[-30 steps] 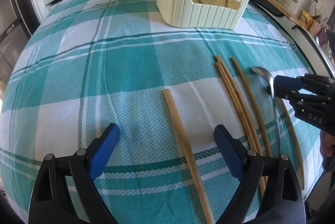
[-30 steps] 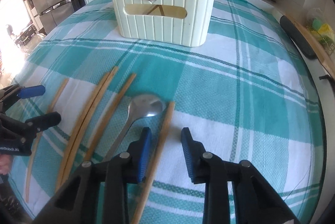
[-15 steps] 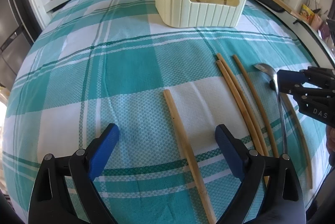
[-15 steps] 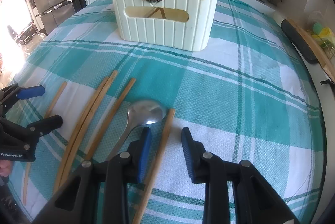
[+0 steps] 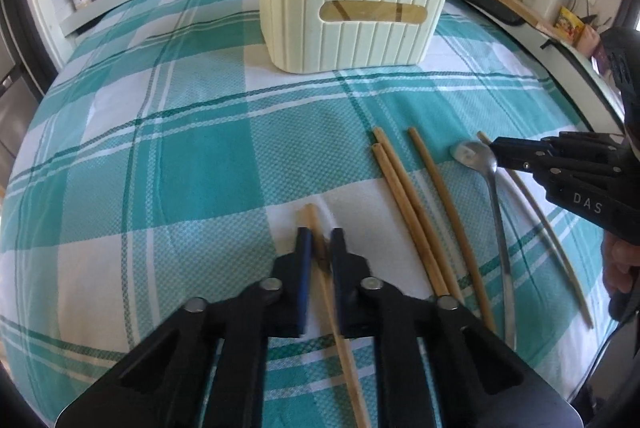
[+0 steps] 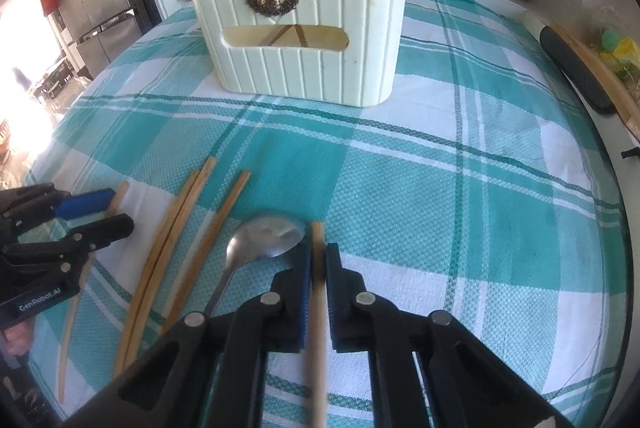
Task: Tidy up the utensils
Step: 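Lift both held chopsticks upright and carry them over the cream caddy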
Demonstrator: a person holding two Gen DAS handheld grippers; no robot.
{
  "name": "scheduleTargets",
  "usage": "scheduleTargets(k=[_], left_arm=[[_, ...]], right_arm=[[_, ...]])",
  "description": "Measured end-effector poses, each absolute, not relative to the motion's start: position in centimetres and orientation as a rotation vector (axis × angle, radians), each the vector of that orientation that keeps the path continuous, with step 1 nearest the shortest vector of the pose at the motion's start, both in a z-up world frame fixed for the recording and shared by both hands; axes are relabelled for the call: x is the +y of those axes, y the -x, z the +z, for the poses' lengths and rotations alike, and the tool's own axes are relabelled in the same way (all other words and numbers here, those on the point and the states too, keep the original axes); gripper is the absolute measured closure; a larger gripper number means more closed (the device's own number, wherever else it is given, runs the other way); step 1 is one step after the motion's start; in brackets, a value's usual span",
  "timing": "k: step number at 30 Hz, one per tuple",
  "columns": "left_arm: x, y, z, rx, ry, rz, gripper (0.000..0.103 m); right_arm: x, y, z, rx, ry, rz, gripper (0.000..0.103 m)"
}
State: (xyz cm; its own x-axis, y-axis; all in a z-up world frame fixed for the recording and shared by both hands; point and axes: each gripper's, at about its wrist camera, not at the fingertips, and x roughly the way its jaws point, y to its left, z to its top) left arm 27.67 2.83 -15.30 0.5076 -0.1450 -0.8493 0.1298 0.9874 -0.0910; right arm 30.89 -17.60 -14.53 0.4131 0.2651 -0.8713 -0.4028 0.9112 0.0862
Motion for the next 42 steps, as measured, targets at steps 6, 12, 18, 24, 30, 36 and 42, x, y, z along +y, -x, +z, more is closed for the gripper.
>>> scheduleTargets(k=[6,12,18,24,30,36,42], left_arm=[[3.4,-26.7,-11.9,0.919,0.06,-0.2,0.099],[4.9,-24.7,-5.5,0.775,0.112,-0.248,0.099],[6.5,-22.4,-0.9,0.653,0.145,-0.271,0.099],[6.9,-21.1,0.8,0.59,0.17,-0.278,0.099],[7.1,-20.2,2.6,0.523,0.179,-0.287,0.099],[7.5,-20.7,3.6,0.489,0.207,-0.283,0.1],[7.5,-22.6,4.5,0.473,0.224,-0.296,0.1]], right_arm=[[-20.4,-29.8,-10.6,0.967,0.008,0.448,0.096],[-22.2,-27.2,-4.4,0.833,-0.056,0.5,0.096],[-23.2,-24.1,0.9,0.698,-0.067,0.539,0.096],[-23.4,-22.3,3.3,0.605,-0.055,0.532,0.096],[-22.9,-20.8,5.5,0.507,-0.016,0.52,0.096],[-22.4,-21.3,6.2,0.47,-0.01,0.523,0.096],[-21.6,-22.7,6.5,0.471,0.003,0.532,0.096]])
